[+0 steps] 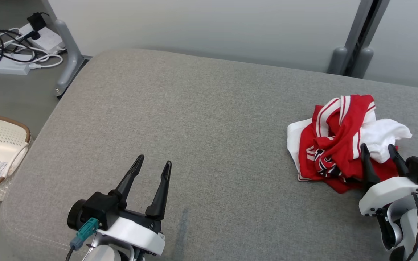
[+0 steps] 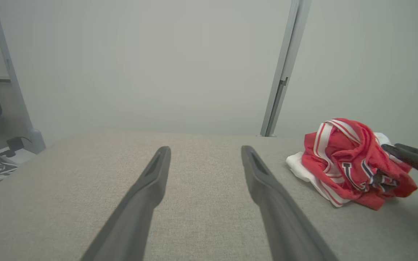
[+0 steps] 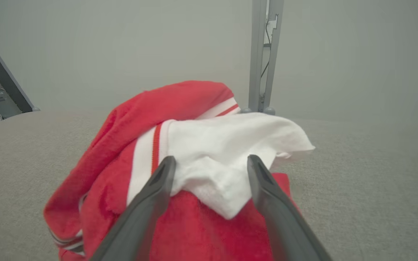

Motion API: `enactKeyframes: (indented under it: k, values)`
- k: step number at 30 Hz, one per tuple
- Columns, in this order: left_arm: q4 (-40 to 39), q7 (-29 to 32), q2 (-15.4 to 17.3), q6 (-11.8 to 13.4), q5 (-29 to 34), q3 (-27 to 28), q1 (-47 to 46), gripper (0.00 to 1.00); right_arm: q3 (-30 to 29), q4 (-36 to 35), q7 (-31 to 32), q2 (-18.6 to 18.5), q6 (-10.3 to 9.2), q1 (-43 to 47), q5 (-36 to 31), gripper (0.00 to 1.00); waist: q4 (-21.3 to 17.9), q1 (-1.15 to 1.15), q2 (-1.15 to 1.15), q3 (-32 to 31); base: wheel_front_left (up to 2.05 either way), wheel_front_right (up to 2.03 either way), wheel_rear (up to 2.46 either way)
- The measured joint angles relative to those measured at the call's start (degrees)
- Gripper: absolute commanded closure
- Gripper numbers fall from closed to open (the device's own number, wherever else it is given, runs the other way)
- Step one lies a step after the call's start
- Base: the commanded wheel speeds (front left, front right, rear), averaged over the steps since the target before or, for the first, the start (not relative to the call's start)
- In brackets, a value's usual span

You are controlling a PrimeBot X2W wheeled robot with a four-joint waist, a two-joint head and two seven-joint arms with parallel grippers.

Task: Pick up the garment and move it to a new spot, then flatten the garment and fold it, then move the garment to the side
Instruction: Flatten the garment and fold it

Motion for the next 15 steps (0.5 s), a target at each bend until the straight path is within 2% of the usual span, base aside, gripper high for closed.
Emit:
enactKeyframes:
  k: [3, 4, 10, 15]
  values:
    - [0.2, 0.0, 0.0, 0.0, -0.1, -0.1, -0.3, 0.0, 0.2, 4.4, 0.0, -0.5, 0.0, -1.6, -0.1, 0.0, 1.0, 0.0, 0.0, 0.5, 0.0, 0.0, 0.0]
    - [0.3, 0.0, 0.0, 0.0, -0.2, -0.2, -0.3, 0.0, 0.8, 7.1, 0.0, -0.7, 0.0, -2.9, 0.1, 1.0, 1.7, 0.0, 0.0, 0.7, 0.0, 0.0, 0.0]
    - [0.6, 0.0, 0.0, 0.0, -0.5, -0.4, -0.3, 0.0, 3.4, 4.3, 0.0, -0.3, 0.0, -4.4, 1.3, 1.0, 2.1, 0.0, 0.0, 0.3, 0.0, 0.0, 0.0]
    - [0.7, 0.0, 0.0, 0.0, -1.1, -0.4, -0.3, 0.0, 8.5, 0.6, 0.0, 0.5, 0.0, -6.4, 3.7, 1.0, 2.2, 0.0, 0.0, -0.8, 0.0, 0.0, 0.0]
